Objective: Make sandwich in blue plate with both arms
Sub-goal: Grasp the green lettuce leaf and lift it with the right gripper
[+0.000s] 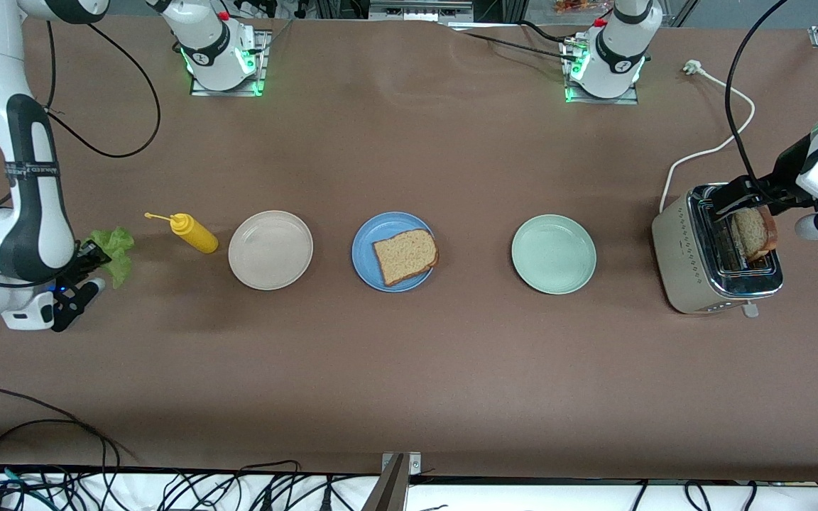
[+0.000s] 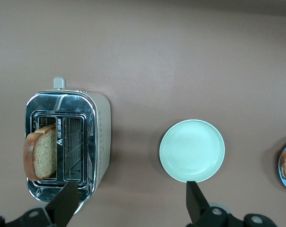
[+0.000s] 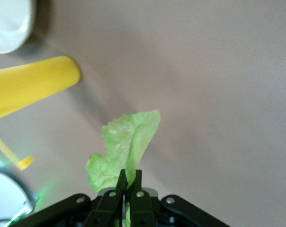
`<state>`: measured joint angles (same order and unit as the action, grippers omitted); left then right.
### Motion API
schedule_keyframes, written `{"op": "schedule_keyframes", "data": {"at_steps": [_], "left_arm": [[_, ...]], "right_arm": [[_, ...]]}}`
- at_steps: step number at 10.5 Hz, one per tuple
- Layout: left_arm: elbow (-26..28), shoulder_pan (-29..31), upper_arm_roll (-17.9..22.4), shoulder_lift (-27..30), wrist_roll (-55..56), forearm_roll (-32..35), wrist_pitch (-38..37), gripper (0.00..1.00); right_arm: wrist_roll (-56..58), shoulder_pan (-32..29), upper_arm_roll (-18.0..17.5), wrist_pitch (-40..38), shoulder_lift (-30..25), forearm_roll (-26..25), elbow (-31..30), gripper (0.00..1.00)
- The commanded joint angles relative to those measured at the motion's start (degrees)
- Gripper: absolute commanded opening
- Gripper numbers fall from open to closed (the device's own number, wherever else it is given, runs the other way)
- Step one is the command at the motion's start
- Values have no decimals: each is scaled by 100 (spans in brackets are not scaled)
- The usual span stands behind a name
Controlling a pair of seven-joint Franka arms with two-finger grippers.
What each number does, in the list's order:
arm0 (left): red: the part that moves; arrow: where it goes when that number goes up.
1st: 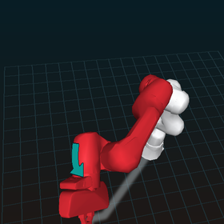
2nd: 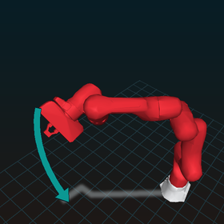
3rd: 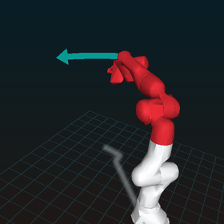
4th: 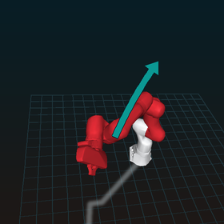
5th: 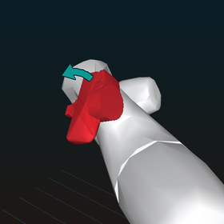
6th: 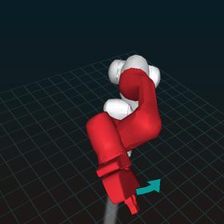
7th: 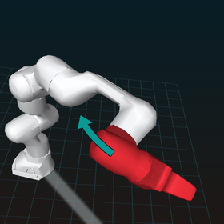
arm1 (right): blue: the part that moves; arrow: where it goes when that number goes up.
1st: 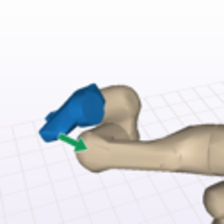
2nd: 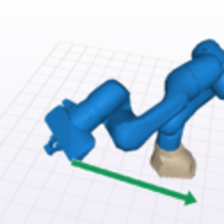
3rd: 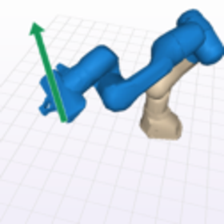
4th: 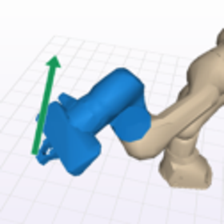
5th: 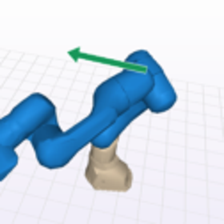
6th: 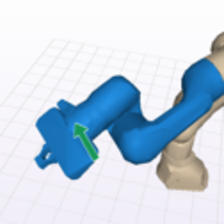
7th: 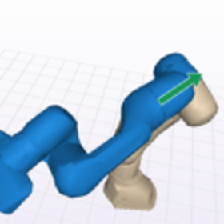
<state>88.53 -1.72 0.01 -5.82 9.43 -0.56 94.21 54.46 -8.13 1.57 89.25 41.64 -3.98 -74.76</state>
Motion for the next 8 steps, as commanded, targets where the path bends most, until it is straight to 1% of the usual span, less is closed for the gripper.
{"op": "schedule_keyframes", "data": {"at_steps": [1,2,3,5,6,8], "left_arm": [[-99,31,-10,19,-55,109,-78,100],[-177,57,-1,11,-64,126,-78,100],[-187,162,-10,11,-64,74,-78,100],[-187,180,-19,11,-64,65,-78,100],[-196,172,-28,11,-64,65,-69,100],[-196,172,-36,2,-64,91,-60,100]], "right_arm": [[39,153,-87,-1423,-6,-121,1109,0],[73,232,-113,-1785,-103,-94,1260,0],[21,389,-227,-2154,-260,-120,1314,0],[-328,776,-271,-2368,-612,-94,1314,0],[-679,995,-376,-2430,-666,19,1314,0],[-1696,1278,-666,-2404,-666,553,1314,0]]}}
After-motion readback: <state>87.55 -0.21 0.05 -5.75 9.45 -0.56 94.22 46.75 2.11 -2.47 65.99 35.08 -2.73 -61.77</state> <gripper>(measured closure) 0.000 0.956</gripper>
